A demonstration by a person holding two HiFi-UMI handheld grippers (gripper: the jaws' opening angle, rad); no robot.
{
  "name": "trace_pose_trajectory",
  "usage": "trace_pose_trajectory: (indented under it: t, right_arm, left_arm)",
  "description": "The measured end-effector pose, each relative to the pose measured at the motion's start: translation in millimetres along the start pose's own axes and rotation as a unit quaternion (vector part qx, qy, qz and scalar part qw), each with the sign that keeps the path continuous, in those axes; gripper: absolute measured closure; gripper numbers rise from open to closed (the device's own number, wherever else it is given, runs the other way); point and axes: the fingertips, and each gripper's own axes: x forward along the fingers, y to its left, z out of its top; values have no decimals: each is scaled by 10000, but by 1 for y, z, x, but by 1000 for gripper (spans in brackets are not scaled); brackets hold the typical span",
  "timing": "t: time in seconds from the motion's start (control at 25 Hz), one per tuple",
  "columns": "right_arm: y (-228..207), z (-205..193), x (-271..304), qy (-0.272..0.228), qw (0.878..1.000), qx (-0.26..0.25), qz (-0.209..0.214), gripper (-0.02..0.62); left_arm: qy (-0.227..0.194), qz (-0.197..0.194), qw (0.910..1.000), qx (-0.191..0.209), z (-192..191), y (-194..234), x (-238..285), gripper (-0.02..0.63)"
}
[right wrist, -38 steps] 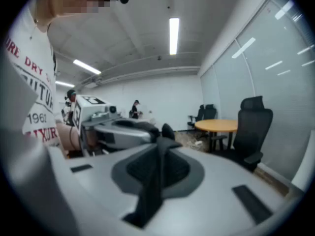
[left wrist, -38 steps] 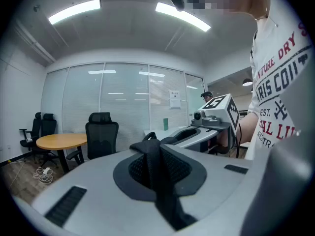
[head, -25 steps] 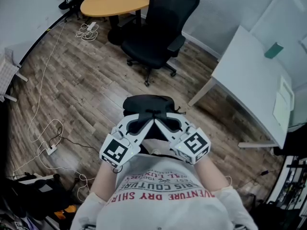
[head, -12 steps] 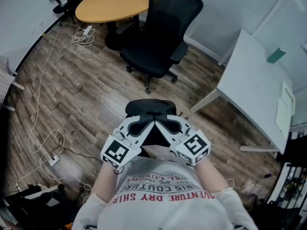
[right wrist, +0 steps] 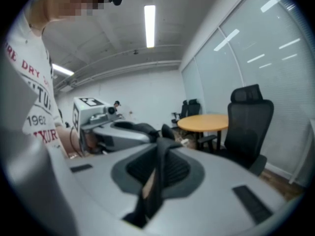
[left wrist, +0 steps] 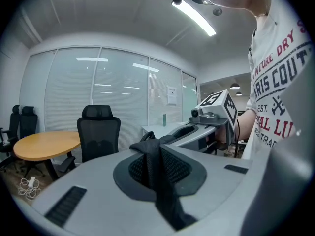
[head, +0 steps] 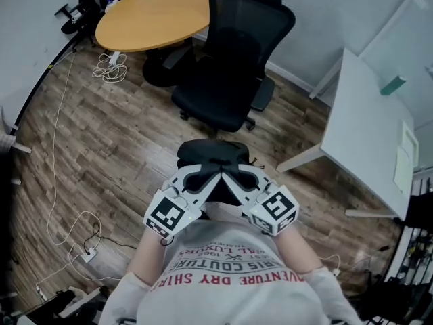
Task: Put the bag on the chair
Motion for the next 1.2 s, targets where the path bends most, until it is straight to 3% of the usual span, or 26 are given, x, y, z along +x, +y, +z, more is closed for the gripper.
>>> trace_pose_trajectory:
  t: [0.4, 0.84, 1.08, 1.2]
  right_arm:
    - [-61, 45, 95, -174, 9993, 210, -241, 542]
    - [-160, 62, 157, 60, 9992, 329, 227, 541]
    - [-223, 72, 164, 171, 9984, -23, 535, 541]
    - [-253, 74, 171, 212, 9986, -61, 479, 541]
  left_arm:
    - [22, 8, 9999, 147, 11, 122, 17, 557]
    - [179, 505, 9981, -291, 7, 224, 88, 557]
    - [229, 472, 9982, -279, 15, 257, 142, 557]
    - [270, 391, 9984, -309, 13, 274, 166, 557]
